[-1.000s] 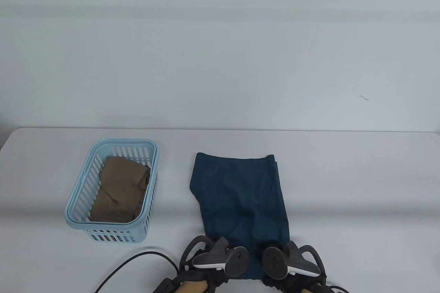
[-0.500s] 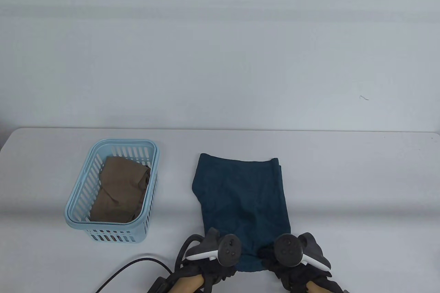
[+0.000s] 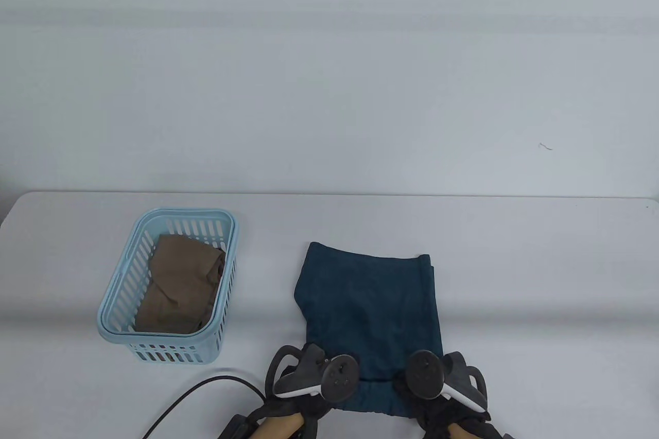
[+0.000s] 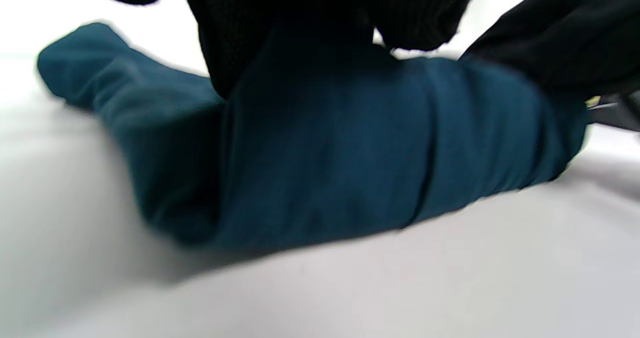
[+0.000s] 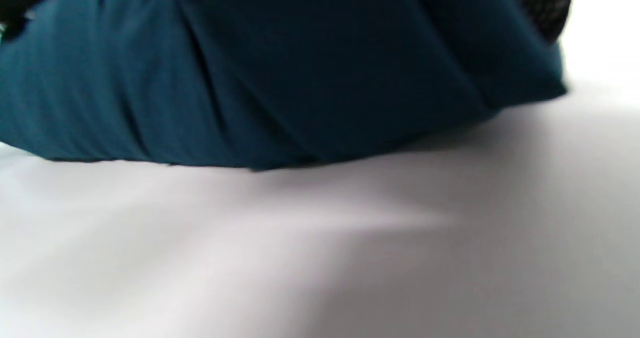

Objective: Roll shorts into tight roll

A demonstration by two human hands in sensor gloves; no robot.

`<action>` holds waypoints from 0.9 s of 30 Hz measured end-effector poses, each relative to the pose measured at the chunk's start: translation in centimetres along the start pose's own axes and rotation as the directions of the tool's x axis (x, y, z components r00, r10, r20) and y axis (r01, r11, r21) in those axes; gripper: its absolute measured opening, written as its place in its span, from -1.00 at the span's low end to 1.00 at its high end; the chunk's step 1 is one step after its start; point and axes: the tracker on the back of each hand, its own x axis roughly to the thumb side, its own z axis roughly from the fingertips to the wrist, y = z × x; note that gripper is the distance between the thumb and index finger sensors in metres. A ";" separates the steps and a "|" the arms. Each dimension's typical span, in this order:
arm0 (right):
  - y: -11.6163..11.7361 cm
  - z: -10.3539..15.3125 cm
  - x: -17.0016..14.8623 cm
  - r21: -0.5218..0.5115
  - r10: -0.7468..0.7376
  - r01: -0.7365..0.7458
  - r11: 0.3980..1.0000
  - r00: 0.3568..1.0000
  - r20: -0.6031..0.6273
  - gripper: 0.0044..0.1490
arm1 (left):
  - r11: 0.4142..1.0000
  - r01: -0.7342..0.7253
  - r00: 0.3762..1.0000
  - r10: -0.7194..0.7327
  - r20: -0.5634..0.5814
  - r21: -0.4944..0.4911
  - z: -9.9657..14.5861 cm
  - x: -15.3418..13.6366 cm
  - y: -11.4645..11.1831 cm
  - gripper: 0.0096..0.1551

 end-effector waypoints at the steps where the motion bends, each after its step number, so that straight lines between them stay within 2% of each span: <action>1: 0.0 0.0 0.1 -0.015 0.018 -0.018 1.000 1.000 -0.003 -0.44 | 1.000 -0.022 0.999 0.022 0.031 -0.014 0.1 0.2 0.2 -0.46; 2: 0.1 0.1 0.2 -0.034 0.039 -0.039 0.999 0.999 -0.009 -0.44 | 0.997 -0.040 0.999 0.041 0.021 -0.070 0.1 0.3 0.0 -0.50; 4: 0.2 0.1 0.3 -0.069 0.069 -0.070 0.995 0.998 -0.014 -0.45 | 0.989 -0.010 1.000 0.011 0.006 -0.147 0.1 0.4 -0.7 -0.39; 7: -0.2 0.3 0.5 -0.125 0.137 -0.136 0.983 0.991 0.001 -0.45 | 0.984 0.059 0.998 -0.058 0.010 -0.167 -0.2 0.4 -1.6 -0.25; 11: -1.1 1.2 0.9 -0.183 0.172 -0.156 0.971 0.982 0.075 -0.40 | 0.980 0.066 0.998 -0.067 0.002 -0.186 -0.5 0.7 -2.3 -0.22; 14: -1.4 2.0 1.4 -0.157 0.132 -0.107 0.982 0.978 0.159 -0.38 | 0.969 0.128 0.991 -0.130 0.004 -0.210 -0.8 0.9 -2.9 -0.18; 16: -0.8 1.9 1.8 -0.054 0.156 -0.150 0.987 0.975 0.160 -0.30 | 0.968 0.135 0.990 -0.138 0.003 -0.214 -0.9 1.0 -3.2 -0.16; 18: 0.4 1.7 2.0 0.067 0.203 -0.215 0.974 0.967 0.151 -0.13 | 0.968 0.122 0.992 -0.127 -0.006 -0.219 -1.0 0.9 -3.4 -0.15; 19: 0.8 1.6 2.1 0.088 0.229 -0.243 0.966 0.962 0.147 -0.09 | 0.967 0.122 0.992 -0.126 -0.008 -0.222 -1.0 0.9 -3.5 -0.14; 21: 1.3 1.5 2.4 0.038 0.298 -0.307 0.951 0.942 0.154 -0.07 | 0.969 0.128 0.991 -0.131 0.000 -0.211 -1.1 0.8 -3.6 -0.14; 23: 1.0 1.4 2.6 -0.024 0.328 -0.329 0.944 0.928 0.176 -0.14 | 0.969 0.137 0.990 -0.137 0.012 -0.205 -1.1 0.6 -3.6 -0.15; 25: 0.7 1.5 2.5 -0.030 0.279 -0.278 0.960 0.945 0.171 -0.20 | 0.969 0.140 0.990 -0.138 0.023 -0.204 -1.0 0.3 -3.5 -0.16; 27: 0.4 1.2 1.9 0.020 0.181 -0.186 0.982 0.971 0.157 -0.23 | 0.972 0.126 0.992 -0.120 0.039 -0.200 -0.9 0.1 -3.4 -0.17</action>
